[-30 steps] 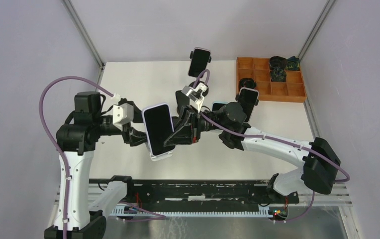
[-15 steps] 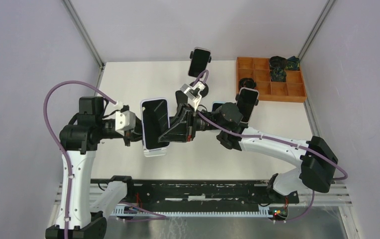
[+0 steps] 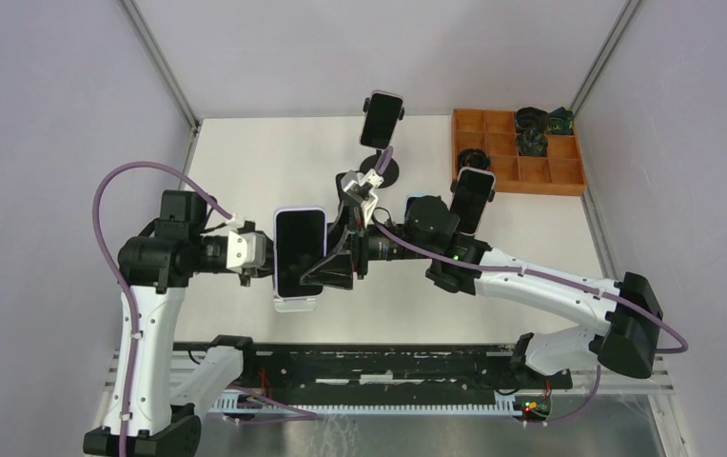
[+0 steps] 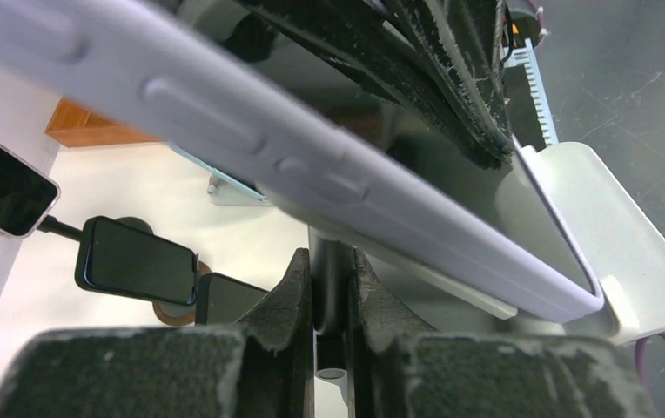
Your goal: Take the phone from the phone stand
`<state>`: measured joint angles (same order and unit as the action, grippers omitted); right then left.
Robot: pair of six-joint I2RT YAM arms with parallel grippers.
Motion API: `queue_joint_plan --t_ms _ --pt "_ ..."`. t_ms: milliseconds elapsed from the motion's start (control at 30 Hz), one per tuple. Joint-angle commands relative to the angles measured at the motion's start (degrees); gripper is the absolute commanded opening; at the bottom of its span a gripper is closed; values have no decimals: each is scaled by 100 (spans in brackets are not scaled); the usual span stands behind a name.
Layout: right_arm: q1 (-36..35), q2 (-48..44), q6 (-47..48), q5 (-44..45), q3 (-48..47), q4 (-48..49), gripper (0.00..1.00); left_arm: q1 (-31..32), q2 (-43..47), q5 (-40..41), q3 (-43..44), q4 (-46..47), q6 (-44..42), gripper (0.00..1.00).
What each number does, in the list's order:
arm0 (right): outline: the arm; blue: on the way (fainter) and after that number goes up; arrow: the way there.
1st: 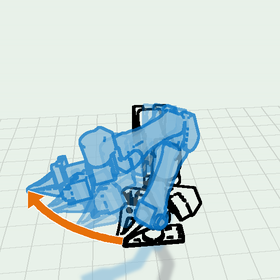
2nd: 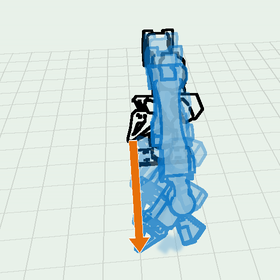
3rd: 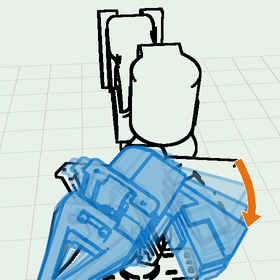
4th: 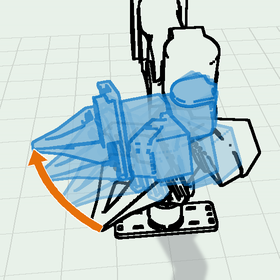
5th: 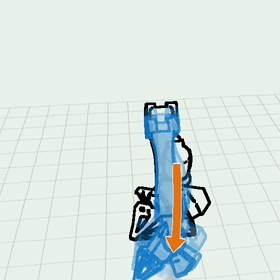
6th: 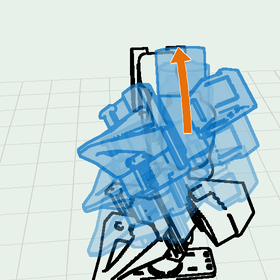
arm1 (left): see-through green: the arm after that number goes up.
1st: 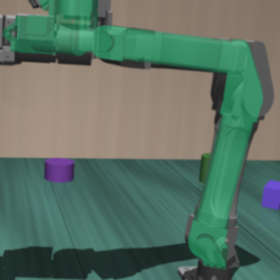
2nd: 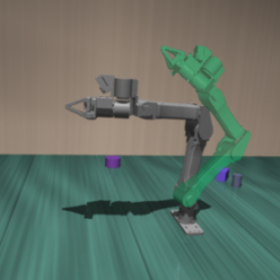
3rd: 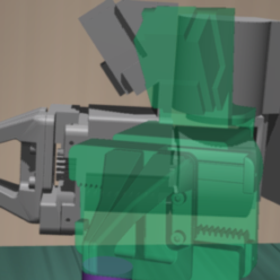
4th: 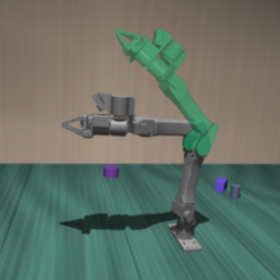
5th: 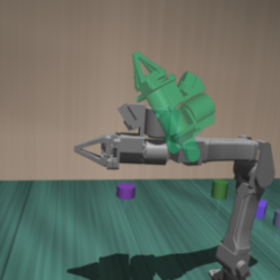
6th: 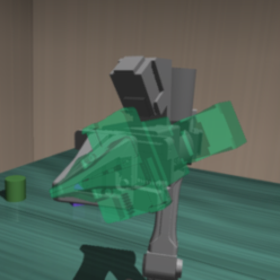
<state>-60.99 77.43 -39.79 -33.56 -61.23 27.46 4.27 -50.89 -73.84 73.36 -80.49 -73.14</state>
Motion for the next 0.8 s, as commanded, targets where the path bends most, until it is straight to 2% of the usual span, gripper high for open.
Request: queue_joint_plan --t_ms 0,67,133,200,267,433,567,667,767 --pt "149 12 880 2017 -543 -1386 66 275 193 -675 239 -345 -211 2" --pt "148 -18 967 2169 -548 -1480 75 346 181 -694 331 -345 -93 2" --pt "149 -60 1051 2242 -547 -1472 91 380 161 -769 389 -345 28 2" --pt "147 -102 1153 2314 -621 -1465 95 398 143 -814 398 -345 82 2" --pt "147 -150 1275 2378 -701 -1423 94 403 118 -823 389 -344 117 2" --pt "149 -264 1520 2608 -958 -1390 84 408 51 -837 341 -345 224 2" --pt "149 -352 1664 2594 -1115 -1283 70 408 41 -877 140 -339 320 2" --pt "147 -317 1722 2575 -1430 -1576 63 408 75 -897 15 -329 392 2" --pt "148 -308 1692 2509 -1480 -1585 44 408 96 -968 -38 -150 687 2"
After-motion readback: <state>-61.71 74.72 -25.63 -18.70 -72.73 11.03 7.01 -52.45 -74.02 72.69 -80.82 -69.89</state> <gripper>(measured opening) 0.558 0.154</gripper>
